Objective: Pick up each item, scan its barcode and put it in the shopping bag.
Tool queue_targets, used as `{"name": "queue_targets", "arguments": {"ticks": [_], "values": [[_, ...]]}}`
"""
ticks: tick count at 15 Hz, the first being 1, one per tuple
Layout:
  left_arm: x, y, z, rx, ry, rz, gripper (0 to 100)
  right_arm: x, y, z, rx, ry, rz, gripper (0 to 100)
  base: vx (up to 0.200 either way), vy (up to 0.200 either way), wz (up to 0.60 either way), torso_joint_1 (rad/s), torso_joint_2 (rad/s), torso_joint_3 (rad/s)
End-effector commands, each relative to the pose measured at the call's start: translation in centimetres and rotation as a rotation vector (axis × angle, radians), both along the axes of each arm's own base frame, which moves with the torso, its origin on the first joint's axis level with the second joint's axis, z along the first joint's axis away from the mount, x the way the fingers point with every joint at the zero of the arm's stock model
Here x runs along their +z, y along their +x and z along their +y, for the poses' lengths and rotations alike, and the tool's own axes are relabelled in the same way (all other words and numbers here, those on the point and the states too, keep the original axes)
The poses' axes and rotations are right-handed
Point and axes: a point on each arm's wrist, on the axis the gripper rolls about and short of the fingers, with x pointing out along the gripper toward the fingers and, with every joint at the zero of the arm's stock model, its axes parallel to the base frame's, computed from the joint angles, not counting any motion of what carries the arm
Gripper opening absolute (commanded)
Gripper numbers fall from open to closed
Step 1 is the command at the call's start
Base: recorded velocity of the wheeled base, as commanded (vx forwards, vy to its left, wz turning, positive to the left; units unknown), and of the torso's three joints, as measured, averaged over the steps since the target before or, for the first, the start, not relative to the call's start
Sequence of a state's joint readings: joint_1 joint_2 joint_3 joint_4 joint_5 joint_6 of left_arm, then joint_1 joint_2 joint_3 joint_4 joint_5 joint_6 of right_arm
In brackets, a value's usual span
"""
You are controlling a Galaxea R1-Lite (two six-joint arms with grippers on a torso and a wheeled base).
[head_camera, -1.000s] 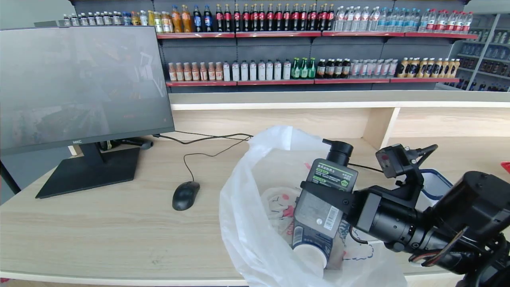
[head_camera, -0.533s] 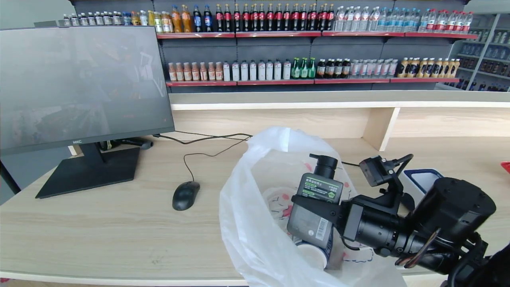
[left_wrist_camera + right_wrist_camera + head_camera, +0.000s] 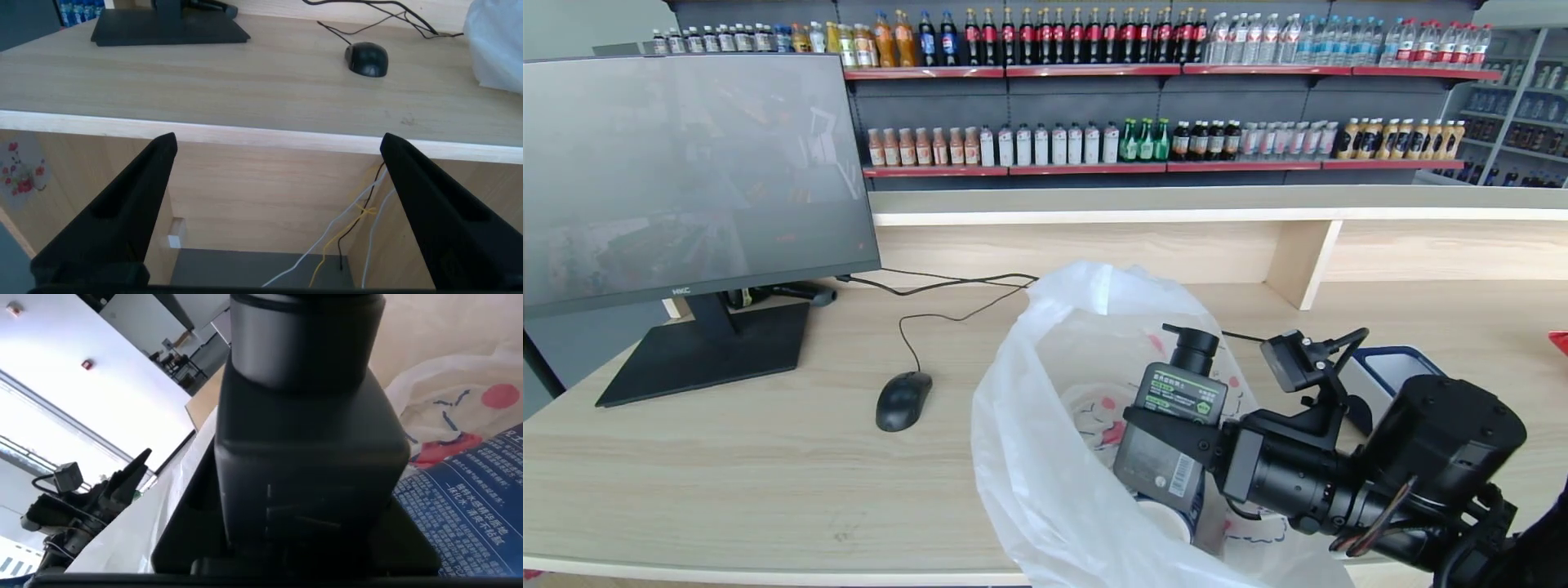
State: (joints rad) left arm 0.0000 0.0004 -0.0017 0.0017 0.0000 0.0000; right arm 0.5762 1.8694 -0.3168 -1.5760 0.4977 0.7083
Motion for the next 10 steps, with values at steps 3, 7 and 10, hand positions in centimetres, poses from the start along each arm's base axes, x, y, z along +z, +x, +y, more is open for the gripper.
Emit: {"name": "queue_targets", "arguments": {"ticks": [3, 7, 10], "values": [[0.0, 0.0, 0.0, 0.002, 0.0, 0.0, 100, -0.58, 0.35, 0.05, -0.005, -0.025, -0.003, 0, 0.0, 0.0, 0.0, 0.0, 0.0, 0.0], [0.0, 0.0, 0.0, 0.0, 0.0, 0.0, 100, -0.7, 0.56, -0.16, -0.019, -0.037, -0.016, 100, 0.0, 0.0, 0.0, 0.0, 0.0, 0.0], [0.0, 0.0, 0.0, 0.0, 0.0, 0.0, 100, -0.04, 1.01, -0.29, -0.038, -0.028, -0.058, 100, 0.0, 0.0, 0.0, 0.0, 0.0, 0.0]]}}
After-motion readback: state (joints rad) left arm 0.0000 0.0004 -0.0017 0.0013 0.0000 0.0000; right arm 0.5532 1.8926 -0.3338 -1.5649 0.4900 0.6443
